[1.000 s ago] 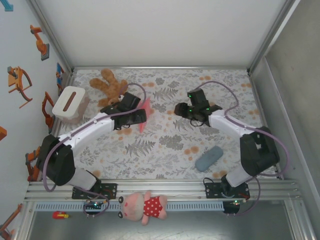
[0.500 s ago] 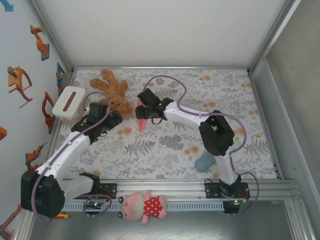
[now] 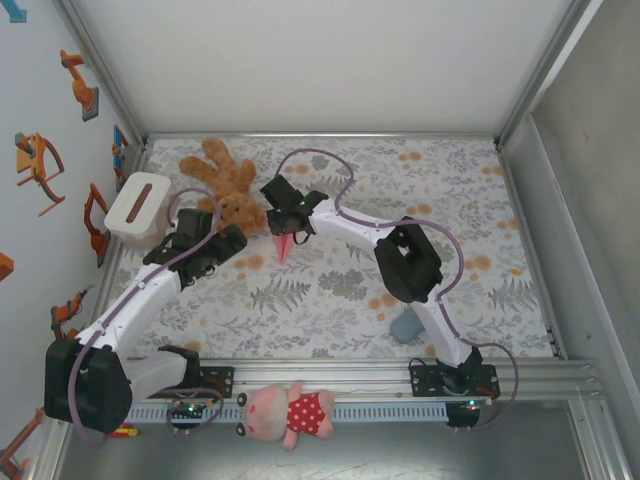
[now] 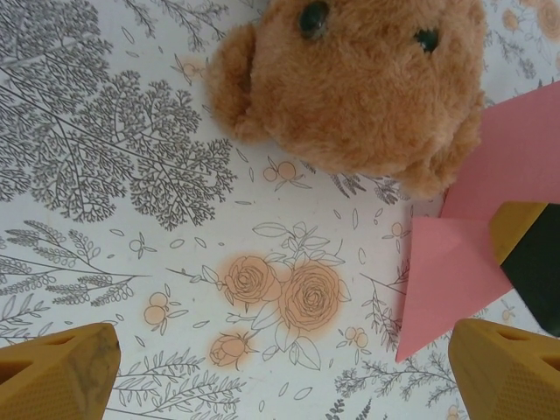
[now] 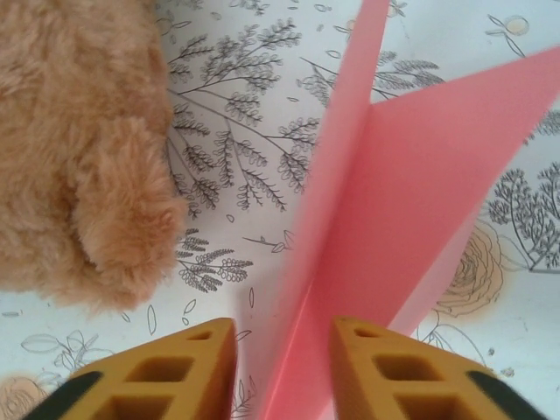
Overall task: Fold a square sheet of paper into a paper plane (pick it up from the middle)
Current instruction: Fold the wing for the fifth time at the center of the table.
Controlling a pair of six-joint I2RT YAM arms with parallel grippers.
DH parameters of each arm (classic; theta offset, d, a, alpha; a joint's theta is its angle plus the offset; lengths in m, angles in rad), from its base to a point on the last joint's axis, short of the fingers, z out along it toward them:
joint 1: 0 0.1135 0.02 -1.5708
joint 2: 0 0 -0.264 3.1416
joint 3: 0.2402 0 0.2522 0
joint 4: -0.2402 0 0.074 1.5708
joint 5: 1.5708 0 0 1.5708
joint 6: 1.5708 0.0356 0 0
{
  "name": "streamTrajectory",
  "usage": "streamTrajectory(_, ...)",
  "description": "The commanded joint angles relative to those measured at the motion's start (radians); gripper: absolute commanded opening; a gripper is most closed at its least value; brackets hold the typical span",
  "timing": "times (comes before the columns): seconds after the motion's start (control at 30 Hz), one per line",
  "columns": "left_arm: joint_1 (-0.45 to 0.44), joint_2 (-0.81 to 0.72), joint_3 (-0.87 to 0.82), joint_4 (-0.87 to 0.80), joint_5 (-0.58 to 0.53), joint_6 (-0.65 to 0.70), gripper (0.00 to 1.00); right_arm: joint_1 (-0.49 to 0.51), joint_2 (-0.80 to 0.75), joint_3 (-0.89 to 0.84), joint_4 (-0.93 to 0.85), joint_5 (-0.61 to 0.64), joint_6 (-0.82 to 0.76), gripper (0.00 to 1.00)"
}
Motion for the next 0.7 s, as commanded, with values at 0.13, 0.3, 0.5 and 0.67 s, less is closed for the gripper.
streamTrajectory(0.13,0.003,0.044,0.017,0.072,0.119,0.005,0.96,-0.007,-0.155,-0.105,0.052,0.042,0.021,0.03)
streamTrajectory(0.3,-0.013,0.073,0.032,0.124,0.197,0.029,0.97,-0.053,-0.31,-0.335,0.25,-0.065,0.075,0.02)
streamTrajectory(0.5,-0.092,0.124,0.064,0.181,0.229,0.043,1.0,-0.136,-0.441,-0.599,0.495,-0.244,0.174,0.02)
streamTrajectory(0.67,-0.16,0.195,0.074,0.289,0.298,0.009,0.91,-0.188,-0.506,-0.786,0.673,-0.325,0.227,0.02)
